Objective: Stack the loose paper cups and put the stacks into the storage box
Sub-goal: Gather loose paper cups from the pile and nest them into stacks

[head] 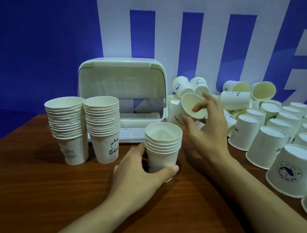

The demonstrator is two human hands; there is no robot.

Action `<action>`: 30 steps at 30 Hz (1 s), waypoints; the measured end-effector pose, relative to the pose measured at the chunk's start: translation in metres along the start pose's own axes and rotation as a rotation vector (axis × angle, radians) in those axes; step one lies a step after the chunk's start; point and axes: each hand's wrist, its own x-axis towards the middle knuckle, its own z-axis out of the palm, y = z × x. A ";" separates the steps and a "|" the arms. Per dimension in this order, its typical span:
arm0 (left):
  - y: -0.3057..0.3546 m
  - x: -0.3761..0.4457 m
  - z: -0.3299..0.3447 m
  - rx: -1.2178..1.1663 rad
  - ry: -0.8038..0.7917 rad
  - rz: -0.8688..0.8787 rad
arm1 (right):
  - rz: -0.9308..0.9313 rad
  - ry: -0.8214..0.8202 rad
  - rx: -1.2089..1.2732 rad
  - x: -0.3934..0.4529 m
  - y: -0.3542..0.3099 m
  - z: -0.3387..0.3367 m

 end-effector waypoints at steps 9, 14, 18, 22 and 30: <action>0.002 0.000 -0.001 -0.013 -0.005 -0.011 | -0.009 -0.096 0.383 0.014 -0.077 -0.028; -0.001 0.002 0.001 -0.020 0.015 -0.016 | -0.160 -0.269 0.225 0.008 -0.085 -0.024; -0.003 0.003 0.001 -0.010 0.001 -0.011 | -0.180 -0.275 0.197 0.013 -0.084 -0.030; -0.003 0.003 0.002 -0.014 0.002 -0.004 | -0.137 -0.400 0.179 0.012 -0.080 -0.028; -0.001 0.002 0.000 0.011 0.013 0.006 | 0.129 -0.247 0.400 0.000 -0.037 -0.006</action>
